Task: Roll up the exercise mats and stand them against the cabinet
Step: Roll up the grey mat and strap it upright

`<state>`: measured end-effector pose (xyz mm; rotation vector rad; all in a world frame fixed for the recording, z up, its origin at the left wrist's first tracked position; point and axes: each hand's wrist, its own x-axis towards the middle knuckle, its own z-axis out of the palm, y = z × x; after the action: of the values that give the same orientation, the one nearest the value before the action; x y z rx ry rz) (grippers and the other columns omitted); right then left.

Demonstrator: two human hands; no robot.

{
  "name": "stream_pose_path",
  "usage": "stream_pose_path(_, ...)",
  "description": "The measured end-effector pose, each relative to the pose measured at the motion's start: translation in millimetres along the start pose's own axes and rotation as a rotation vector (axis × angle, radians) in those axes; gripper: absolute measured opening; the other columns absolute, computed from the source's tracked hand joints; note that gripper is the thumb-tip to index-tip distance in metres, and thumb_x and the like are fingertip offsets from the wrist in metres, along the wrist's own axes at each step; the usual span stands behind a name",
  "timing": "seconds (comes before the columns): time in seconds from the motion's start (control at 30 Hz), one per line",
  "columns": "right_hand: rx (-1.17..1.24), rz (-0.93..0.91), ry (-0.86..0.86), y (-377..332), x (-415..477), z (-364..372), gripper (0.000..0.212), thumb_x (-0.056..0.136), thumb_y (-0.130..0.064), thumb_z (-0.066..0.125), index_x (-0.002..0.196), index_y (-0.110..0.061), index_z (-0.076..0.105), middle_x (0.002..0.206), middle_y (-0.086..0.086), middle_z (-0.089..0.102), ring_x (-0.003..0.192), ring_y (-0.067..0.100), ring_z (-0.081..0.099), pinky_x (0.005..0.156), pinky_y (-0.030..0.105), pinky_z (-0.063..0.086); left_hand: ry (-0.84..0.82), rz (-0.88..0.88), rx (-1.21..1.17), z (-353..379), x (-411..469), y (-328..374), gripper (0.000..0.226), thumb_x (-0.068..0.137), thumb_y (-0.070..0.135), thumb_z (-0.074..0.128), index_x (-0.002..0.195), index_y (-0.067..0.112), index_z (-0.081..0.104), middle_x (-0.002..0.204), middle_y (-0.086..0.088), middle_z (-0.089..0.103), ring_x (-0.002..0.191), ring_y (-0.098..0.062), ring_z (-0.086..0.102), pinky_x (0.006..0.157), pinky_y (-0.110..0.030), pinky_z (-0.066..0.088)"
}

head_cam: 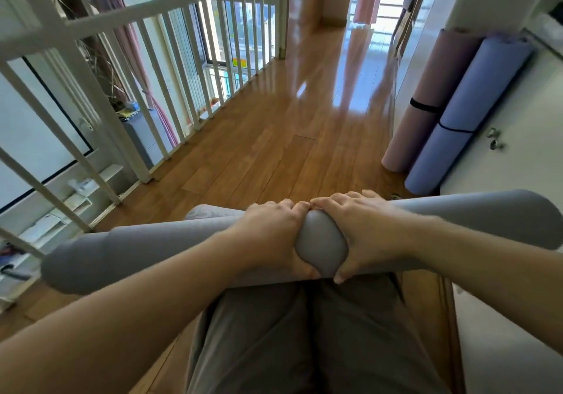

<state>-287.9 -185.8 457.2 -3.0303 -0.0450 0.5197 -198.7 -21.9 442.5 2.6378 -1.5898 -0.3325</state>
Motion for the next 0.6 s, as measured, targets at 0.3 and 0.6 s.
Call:
stream_pose_path(0.3,0.035,0.005,-0.003,9.8,16.3,-8.1,0.110,0.056,-0.063,0.081,0.144,-0.031,0.025,0.134,-0.009,0.045,0.120,0.014,0.044,0.101,0.040,0.040,-0.126,-0.067,-0.001,-13.0,21.2,-6.8,0.097,0.064,0.075,0.065,0.141,0.027,0.032,0.127,0.005,0.052,0.112,-0.018,0.052,0.099,-0.045,0.043)
stream_pose_path(0.6,0.033,-0.058,0.022,15.3,22.8,-10.3,0.100,0.059,-0.068,0.077,0.141,-0.031,0.032,0.134,-0.009,0.049,0.119,0.013,0.048,0.102,0.041,0.042,0.102,-0.009,0.115,-5.8,10.9,-9.4,0.096,0.062,0.075,0.062,0.139,0.027,0.030,0.119,0.002,0.053,0.106,-0.020,0.054,0.091,-0.040,0.045)
